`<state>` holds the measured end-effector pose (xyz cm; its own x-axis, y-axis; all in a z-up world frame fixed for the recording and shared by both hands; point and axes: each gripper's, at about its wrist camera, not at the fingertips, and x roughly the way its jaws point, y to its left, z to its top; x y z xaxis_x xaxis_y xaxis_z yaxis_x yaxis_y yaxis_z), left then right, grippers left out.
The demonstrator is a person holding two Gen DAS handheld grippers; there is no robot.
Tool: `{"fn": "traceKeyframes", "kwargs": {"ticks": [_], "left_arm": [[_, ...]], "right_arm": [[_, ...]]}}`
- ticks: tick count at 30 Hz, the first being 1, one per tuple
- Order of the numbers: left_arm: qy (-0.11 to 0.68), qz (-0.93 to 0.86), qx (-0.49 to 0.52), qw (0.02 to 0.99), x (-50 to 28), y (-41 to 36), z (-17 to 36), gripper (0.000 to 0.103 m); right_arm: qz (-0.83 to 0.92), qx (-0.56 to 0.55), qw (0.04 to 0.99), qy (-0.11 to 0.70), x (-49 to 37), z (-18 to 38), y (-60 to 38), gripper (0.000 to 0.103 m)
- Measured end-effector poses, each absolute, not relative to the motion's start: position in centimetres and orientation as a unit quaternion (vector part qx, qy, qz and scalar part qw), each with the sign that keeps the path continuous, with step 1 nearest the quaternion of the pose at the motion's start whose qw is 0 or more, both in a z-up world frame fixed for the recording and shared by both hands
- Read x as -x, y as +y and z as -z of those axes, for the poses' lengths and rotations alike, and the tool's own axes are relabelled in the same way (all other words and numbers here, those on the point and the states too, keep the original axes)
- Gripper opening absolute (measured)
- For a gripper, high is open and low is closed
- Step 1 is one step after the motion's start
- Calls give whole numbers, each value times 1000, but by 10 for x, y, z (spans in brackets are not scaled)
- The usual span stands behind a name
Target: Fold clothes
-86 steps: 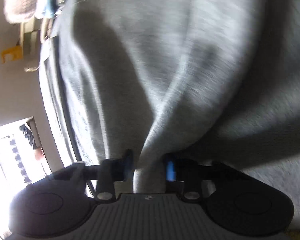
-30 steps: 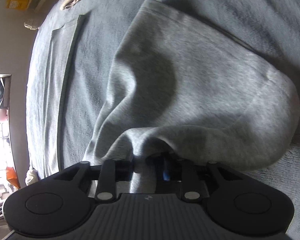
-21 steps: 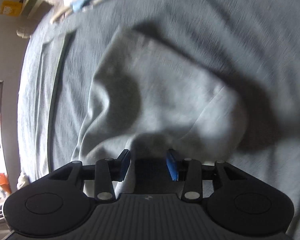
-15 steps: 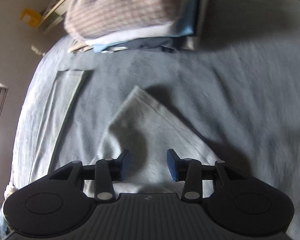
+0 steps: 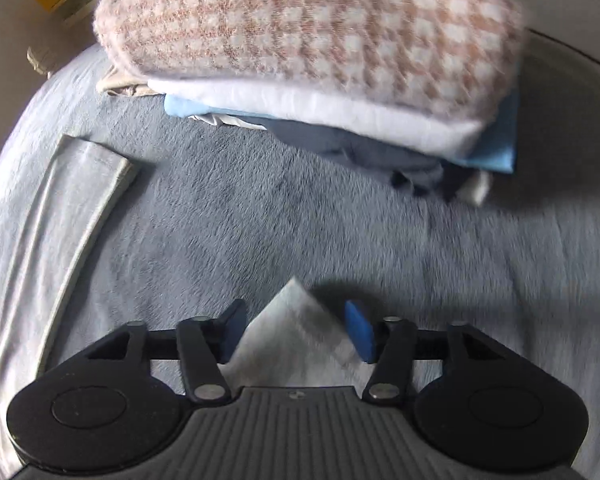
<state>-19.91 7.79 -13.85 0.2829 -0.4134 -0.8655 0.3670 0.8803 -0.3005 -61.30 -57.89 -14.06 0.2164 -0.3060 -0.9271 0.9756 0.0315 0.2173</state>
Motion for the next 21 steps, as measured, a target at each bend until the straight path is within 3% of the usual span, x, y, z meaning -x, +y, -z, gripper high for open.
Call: {"fn": "traceKeyframes", "kwargs": {"ticks": [21], "left_arm": [[556,231,7,798,207,65,149,46]], "right_arm": [[496,-481,585,425,587,164,-599,66]]}}
